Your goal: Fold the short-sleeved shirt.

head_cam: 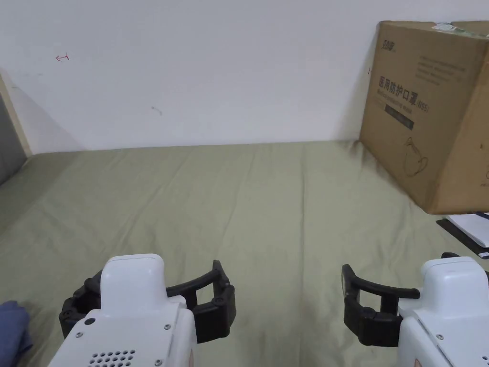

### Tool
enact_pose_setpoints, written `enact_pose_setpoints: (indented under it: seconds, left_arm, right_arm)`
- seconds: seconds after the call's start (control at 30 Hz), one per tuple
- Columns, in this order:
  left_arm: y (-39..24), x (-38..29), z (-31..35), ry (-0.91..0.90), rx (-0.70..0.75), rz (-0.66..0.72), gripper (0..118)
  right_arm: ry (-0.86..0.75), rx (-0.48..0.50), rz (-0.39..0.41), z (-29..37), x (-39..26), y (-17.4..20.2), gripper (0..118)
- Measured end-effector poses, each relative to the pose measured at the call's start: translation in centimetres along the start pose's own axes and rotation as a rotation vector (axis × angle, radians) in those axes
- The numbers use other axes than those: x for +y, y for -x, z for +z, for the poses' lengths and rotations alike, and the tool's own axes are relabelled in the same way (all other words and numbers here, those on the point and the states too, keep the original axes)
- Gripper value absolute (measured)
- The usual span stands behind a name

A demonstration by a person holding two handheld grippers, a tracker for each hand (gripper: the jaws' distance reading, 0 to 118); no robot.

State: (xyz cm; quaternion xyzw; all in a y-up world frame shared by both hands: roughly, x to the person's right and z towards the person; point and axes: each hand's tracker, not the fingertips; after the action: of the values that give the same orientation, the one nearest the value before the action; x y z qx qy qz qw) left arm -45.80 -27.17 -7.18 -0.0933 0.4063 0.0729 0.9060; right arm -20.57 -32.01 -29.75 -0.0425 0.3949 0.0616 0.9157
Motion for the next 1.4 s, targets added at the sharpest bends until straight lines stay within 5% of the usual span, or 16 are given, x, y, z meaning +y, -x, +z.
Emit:
enact_pose_setpoints:
  seconds: [1.4]
  left_arm:
    - [0.3, -1.4, -0.8, 0.086, 0.01, 0.032, 117]
  right_arm:
    - [0.022, 0.027, -0.008, 0.2, -1.5, 0.0, 118]
